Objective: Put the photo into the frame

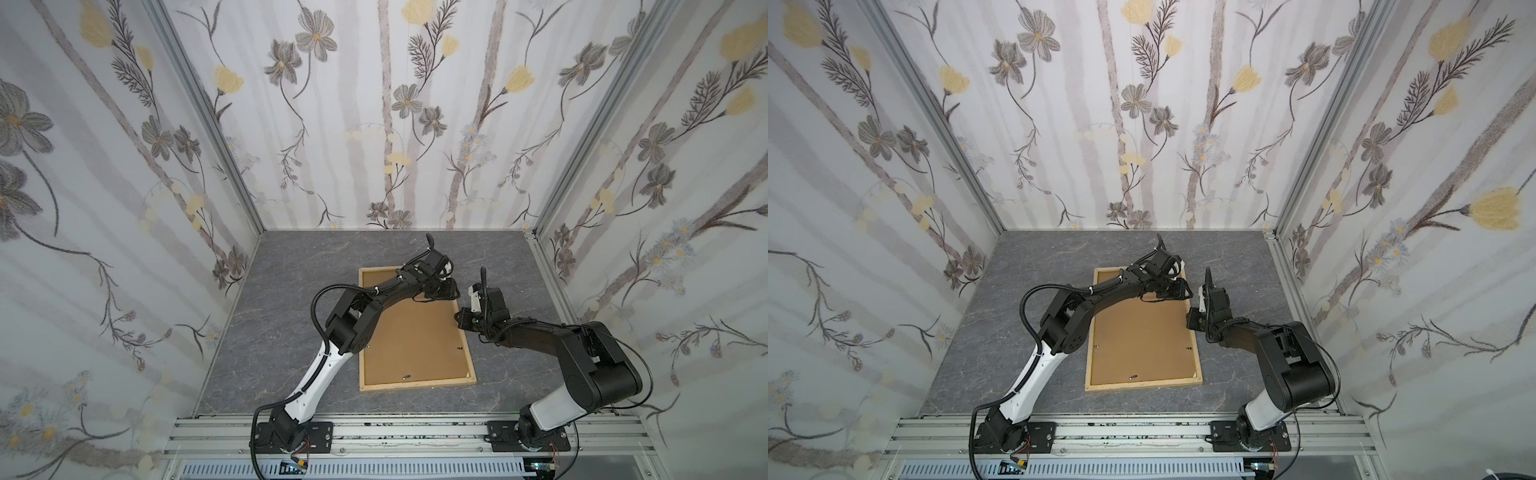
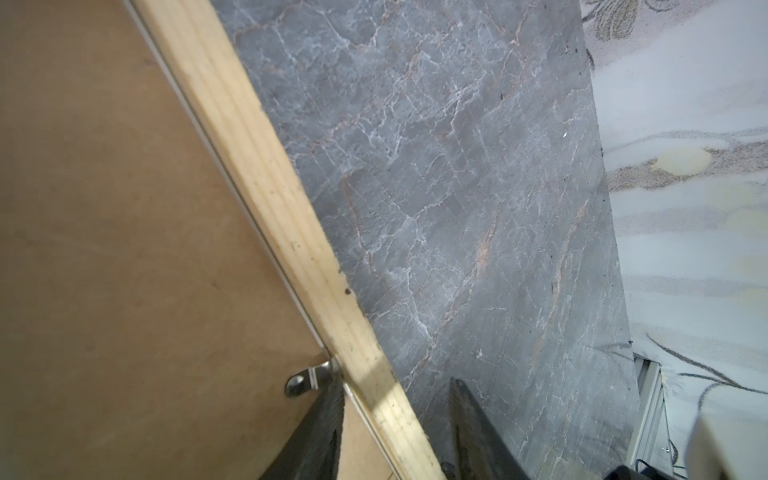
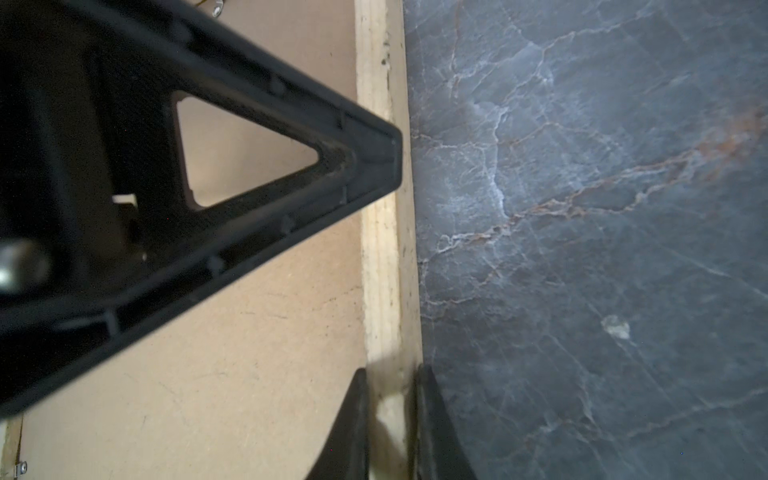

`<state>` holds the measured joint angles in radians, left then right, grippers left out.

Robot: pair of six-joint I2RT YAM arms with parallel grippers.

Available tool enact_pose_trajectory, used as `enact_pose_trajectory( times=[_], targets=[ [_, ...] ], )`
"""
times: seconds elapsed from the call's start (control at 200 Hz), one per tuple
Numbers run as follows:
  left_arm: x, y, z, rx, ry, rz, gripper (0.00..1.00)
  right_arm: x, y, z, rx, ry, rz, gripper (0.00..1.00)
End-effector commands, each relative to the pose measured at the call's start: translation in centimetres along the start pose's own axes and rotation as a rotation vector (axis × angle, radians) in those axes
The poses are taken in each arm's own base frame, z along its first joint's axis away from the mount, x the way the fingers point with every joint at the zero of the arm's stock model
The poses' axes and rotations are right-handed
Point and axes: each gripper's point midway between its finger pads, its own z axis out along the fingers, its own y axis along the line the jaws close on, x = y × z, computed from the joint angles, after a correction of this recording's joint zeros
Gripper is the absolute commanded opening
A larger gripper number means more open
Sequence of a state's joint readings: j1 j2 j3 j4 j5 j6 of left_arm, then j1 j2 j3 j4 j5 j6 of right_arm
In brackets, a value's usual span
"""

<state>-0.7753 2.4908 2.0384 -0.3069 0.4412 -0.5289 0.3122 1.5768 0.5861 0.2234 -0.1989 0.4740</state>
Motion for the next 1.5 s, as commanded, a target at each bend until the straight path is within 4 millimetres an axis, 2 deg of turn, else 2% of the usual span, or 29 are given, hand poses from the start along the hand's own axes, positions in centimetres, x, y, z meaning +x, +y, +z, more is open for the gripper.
enact_pose_trajectory(
  times=[0.0,0.125,0.365,0.455,0.58,0.744,0.874,0.959,1.039,1.069,1.184,1.334,1.494],
  targets=[
    [0.5,1.2,0.7,-0.036,0.01,-0.041,0.45,3.7,-0.4,0.1,0.004,0.14,0.035,0.14],
    [0.5,1.5,0.8,-0.042,0.009,-0.045,0.45,3.9,-0.5,0.1,0.008,0.144,0.032,0.14],
    [-0.3,1.3,-0.4,-0.052,-0.008,-0.03,0.45,3.9,-0.6,0.0,0.017,0.142,0.034,0.15],
    [-0.7,0.8,-1.2,-0.053,-0.02,-0.02,0.5,3.7,-0.6,-0.1,0.019,0.138,0.041,0.16],
    [-1.7,-0.4,-3.5,-0.055,-0.056,0.007,0.63,3.7,-0.5,0.0,0.017,0.137,0.05,0.16],
    [-2.9,-1.0,-8.2,-0.068,-0.13,0.016,0.72,3.7,-0.7,-0.1,0.027,0.134,0.067,0.16],
    [-2.5,1.3,-12.4,-0.092,-0.198,-0.038,0.74,3.6,-0.8,-0.1,0.033,0.131,0.088,0.16],
    [-1.5,4.1,-15.2,-0.124,-0.24,-0.1,0.75,3.7,-0.8,0.0,0.031,0.128,0.102,0.15],
    [0.1,7.1,-17.6,-0.161,-0.27,-0.17,0.76,3.5,-0.8,0.0,0.03,0.12,0.119,0.15],
    [1.2,8.5,-18.4,-0.176,-0.276,-0.201,0.76,3.5,-0.8,0.1,0.03,0.118,0.127,0.15],
    [4.3,11.6,-21.3,-0.204,-0.325,-0.286,0.77,2.8,-0.6,0.2,0.029,0.092,0.171,0.13],
    [7.5,13.6,-24.4,-0.245,-0.38,-0.341,0.78,1.9,-1.0,0.3,0.047,0.039,0.28,0.1],
    [8.9,14.9,-27.4,-0.261,-0.462,-0.382,0.8,2.0,-1.7,0.0,0.082,-0.035,0.417,0.08]
  ],
)
